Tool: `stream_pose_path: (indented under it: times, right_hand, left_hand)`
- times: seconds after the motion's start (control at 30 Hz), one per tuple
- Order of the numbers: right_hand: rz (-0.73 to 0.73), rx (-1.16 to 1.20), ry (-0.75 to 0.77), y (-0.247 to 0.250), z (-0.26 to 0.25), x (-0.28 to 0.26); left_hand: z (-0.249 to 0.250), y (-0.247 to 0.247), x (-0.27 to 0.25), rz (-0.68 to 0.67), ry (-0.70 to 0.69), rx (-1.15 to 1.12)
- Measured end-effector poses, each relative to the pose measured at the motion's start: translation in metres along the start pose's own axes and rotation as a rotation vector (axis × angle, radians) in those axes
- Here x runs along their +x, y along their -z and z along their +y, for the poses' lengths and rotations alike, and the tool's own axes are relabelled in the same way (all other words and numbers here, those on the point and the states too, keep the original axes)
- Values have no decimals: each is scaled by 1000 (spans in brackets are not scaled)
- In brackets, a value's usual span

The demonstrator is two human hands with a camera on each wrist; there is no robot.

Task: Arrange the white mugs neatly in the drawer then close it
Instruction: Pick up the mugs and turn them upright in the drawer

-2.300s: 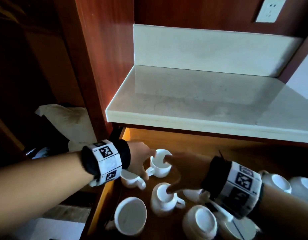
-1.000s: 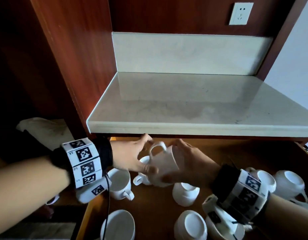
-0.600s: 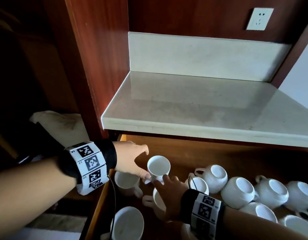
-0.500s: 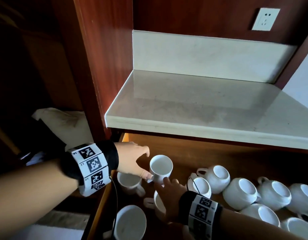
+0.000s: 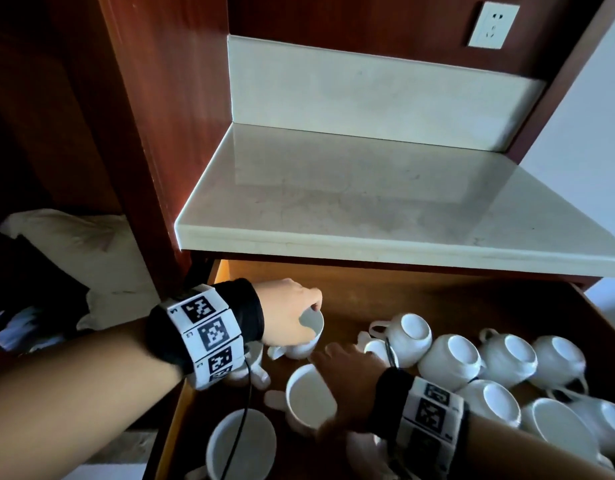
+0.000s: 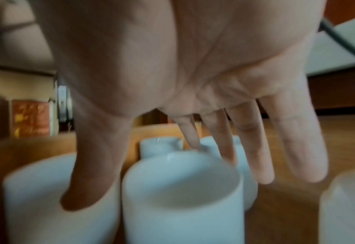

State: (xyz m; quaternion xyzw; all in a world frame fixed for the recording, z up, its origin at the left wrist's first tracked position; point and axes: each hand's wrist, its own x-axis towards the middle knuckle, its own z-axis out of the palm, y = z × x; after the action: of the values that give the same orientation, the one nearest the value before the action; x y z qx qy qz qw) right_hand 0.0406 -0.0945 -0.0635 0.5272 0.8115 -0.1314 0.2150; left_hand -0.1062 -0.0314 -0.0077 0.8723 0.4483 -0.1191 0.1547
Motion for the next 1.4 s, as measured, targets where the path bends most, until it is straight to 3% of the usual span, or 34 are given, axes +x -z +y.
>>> stream_pose_path:
  times: [0.13, 0.37, 0.6, 0.87, 0.97, 1.03, 1.07, 1.13, 1.17, 1.23, 1.3, 1.33, 1.4]
  right_hand:
    - [78, 18, -42, 28, 52, -34]
    - [183, 157, -115, 26, 125, -63]
    - [229, 172, -29, 4, 168, -80]
    - [322, 248, 63, -2, 188, -81]
    - [352, 401, 72, 1, 198, -75]
    - [339, 698, 83, 2, 198, -70]
    - [286, 992, 112, 3, 195, -68]
    - [72, 1615, 246, 3, 188, -66]
    - [2, 1814, 340, 5, 184, -65]
    - [17, 1982, 494, 14, 174, -65]
    - [185, 1898, 489, 25, 167, -60]
    - [278, 1744, 442, 29, 164, -54]
    - [450, 1219, 299, 34, 158, -43]
  left_hand:
    - [24, -3, 24, -10, -8, 40]
    - [85, -26, 88, -186, -47, 122]
    - [130, -59, 124, -375, 105, 233]
    - [137, -57, 127, -245, 172, 167]
    - [131, -25, 101, -70, 151, 9]
    - [127, 0, 73, 104, 102, -169]
    - [126, 12, 59, 199, 69, -284]
    - [127, 26, 39, 368, -20, -525]
    - [127, 28, 33, 423, -54, -628]
    - [127, 26, 27, 491, -88, -778]
    - [122, 21, 27, 504, -77, -722]
    - [117, 19, 25, 487, -45, -603]
    - [105, 18, 20, 424, 41, -416]
